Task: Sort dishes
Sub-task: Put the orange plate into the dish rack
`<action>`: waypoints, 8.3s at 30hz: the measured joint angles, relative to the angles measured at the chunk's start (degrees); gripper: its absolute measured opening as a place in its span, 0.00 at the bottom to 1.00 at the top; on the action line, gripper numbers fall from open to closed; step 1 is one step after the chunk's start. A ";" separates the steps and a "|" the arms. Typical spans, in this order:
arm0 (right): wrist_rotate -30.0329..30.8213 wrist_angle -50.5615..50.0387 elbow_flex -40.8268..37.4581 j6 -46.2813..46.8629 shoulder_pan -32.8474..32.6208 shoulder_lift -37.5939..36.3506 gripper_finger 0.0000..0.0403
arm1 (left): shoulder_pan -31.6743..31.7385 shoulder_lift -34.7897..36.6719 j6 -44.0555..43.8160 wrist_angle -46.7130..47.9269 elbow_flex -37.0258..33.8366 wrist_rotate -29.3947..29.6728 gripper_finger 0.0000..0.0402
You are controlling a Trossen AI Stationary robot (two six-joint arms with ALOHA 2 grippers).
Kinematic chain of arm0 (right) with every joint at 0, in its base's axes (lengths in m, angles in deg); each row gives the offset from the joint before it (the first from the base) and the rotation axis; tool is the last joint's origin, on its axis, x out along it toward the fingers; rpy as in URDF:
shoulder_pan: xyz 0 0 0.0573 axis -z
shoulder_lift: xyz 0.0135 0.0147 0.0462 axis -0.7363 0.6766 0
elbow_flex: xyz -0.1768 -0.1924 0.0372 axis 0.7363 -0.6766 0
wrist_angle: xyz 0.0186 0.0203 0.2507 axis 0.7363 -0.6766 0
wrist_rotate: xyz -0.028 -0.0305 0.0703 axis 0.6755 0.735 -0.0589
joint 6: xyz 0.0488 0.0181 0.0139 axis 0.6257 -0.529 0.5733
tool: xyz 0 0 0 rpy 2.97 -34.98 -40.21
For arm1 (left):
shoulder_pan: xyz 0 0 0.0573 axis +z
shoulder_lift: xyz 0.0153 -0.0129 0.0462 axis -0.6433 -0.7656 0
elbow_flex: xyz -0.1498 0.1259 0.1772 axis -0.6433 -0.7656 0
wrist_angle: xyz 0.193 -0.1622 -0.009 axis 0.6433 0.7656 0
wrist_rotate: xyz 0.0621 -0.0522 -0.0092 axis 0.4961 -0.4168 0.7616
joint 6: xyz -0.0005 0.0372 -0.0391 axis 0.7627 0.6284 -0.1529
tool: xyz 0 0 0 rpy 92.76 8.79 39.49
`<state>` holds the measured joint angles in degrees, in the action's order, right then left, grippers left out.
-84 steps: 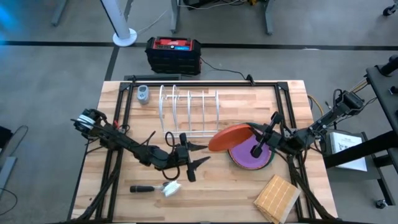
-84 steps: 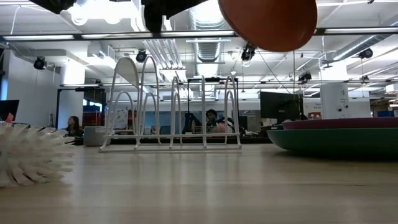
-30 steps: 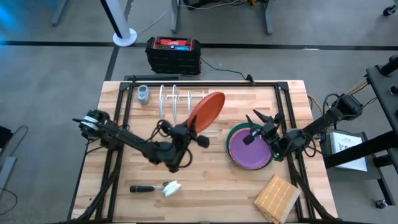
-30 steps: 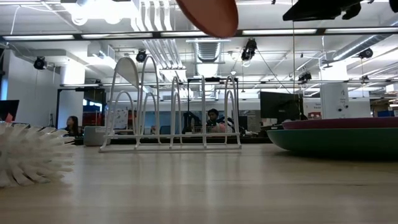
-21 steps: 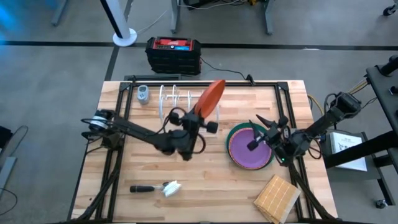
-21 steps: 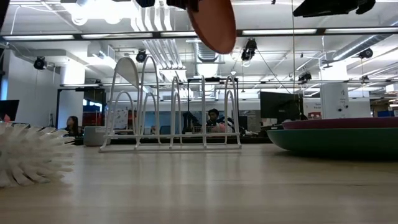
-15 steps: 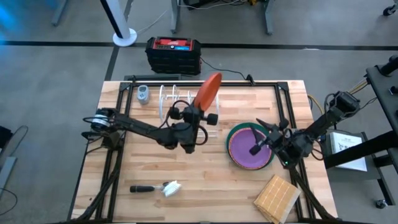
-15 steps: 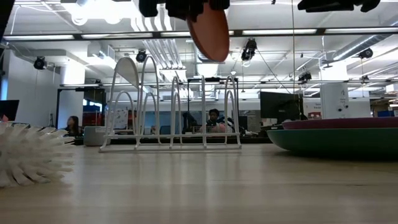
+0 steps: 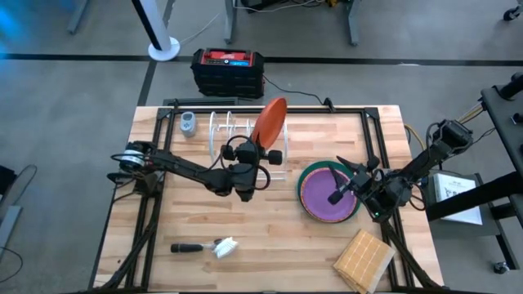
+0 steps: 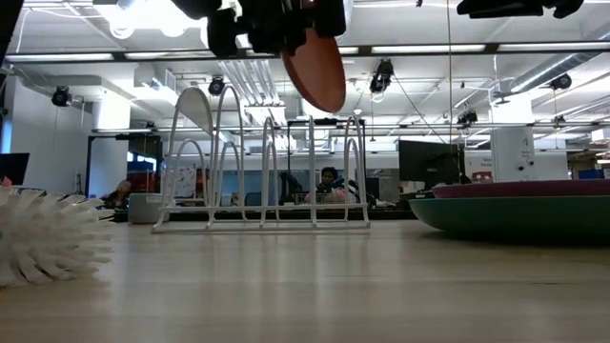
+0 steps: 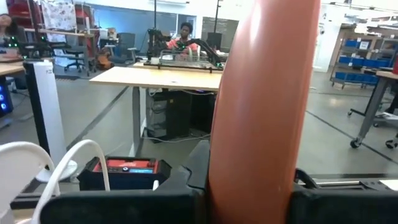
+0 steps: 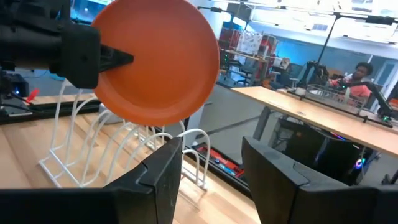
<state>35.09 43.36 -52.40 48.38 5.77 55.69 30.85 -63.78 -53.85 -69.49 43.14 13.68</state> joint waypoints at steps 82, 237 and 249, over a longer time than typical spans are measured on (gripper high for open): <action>-72.01 -29.79 -2.33 55.39 44.25 1.39 0.00 | 0.50 -9.88 1.55 2.95 9.44 0.00 0.05; -98.07 -45.58 16.28 42.03 77.13 16.04 0.00 | 0.37 -26.27 -20.91 3.43 8.61 -0.74 0.12; -98.09 -45.69 16.26 41.13 77.11 16.09 0.00 | 0.46 -26.27 -19.88 3.50 8.61 -0.86 0.33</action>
<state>-63.00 -2.33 -36.14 89.51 82.88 71.77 31.31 -90.05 -73.73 -66.00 51.75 12.82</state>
